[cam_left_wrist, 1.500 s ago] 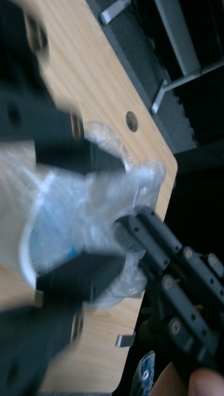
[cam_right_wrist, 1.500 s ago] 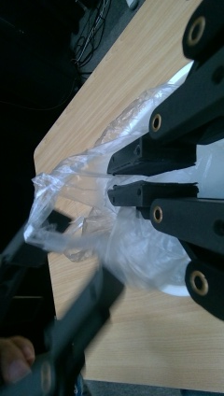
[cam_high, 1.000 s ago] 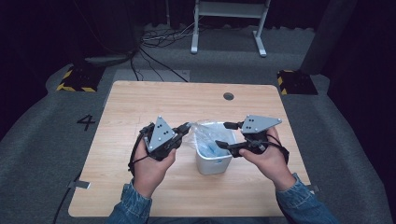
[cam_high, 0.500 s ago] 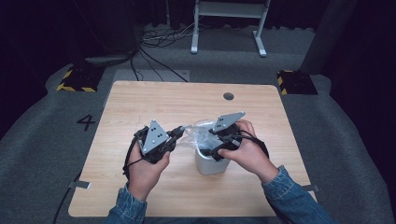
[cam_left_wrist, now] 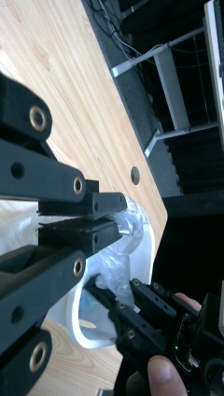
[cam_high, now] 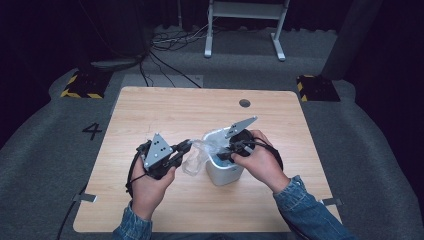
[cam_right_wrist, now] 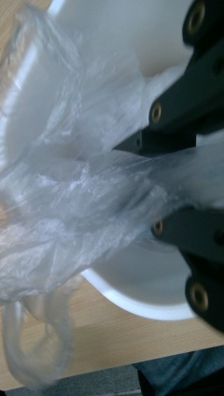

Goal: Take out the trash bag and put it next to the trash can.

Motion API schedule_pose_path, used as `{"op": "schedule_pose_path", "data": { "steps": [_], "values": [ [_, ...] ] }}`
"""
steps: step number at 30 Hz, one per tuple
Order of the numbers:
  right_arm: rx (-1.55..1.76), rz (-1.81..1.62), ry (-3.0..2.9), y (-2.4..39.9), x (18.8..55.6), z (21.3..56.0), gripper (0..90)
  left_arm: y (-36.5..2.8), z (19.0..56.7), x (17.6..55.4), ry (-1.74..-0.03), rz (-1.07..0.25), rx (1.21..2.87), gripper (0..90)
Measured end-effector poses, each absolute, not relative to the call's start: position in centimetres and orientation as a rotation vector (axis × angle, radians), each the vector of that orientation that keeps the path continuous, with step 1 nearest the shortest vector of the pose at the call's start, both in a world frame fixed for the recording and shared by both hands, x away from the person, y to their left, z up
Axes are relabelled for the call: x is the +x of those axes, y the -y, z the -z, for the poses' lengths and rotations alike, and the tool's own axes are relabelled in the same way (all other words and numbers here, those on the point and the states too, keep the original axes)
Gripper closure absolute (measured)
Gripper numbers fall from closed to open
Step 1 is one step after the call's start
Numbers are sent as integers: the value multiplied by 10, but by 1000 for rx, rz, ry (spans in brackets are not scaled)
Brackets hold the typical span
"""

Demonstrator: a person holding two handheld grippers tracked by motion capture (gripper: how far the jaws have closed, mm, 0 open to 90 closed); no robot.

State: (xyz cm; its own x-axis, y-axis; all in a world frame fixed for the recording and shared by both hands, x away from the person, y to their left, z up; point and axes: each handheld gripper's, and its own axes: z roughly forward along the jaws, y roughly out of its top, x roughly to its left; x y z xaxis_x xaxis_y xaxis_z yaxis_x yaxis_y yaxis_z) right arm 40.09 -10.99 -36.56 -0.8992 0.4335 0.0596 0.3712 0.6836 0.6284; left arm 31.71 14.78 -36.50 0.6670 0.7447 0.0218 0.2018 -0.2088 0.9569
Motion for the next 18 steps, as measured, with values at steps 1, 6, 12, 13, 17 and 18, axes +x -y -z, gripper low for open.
{"op": "schedule_pose_path", "data": {
  "steps": [1, 6, 12, 13, 17, 18],
  "values": [
    [679, -1022, -2792, 111, 401, 366, 858, -149, 366, 317, -767, -598, 1745, 826],
    [682, -1082, -2761, 113, 401, 366, 887, -154, 370, 317, -809, -610, 1716, 585],
    [685, -1170, -2717, 117, 401, 362, 892, -162, 373, 316, -844, -640, 1697, 353],
    [686, -1186, -2706, 118, 401, 361, 892, -164, 373, 315, -847, -646, 1696, 335],
    [677, -1239, -2666, 120, 400, 353, 893, -170, 373, 313, -862, -669, 1693, 304],
    [670, -1251, -2657, 121, 400, 351, 893, -172, 374, 313, -866, -670, 1689, 301]
  ]
}}
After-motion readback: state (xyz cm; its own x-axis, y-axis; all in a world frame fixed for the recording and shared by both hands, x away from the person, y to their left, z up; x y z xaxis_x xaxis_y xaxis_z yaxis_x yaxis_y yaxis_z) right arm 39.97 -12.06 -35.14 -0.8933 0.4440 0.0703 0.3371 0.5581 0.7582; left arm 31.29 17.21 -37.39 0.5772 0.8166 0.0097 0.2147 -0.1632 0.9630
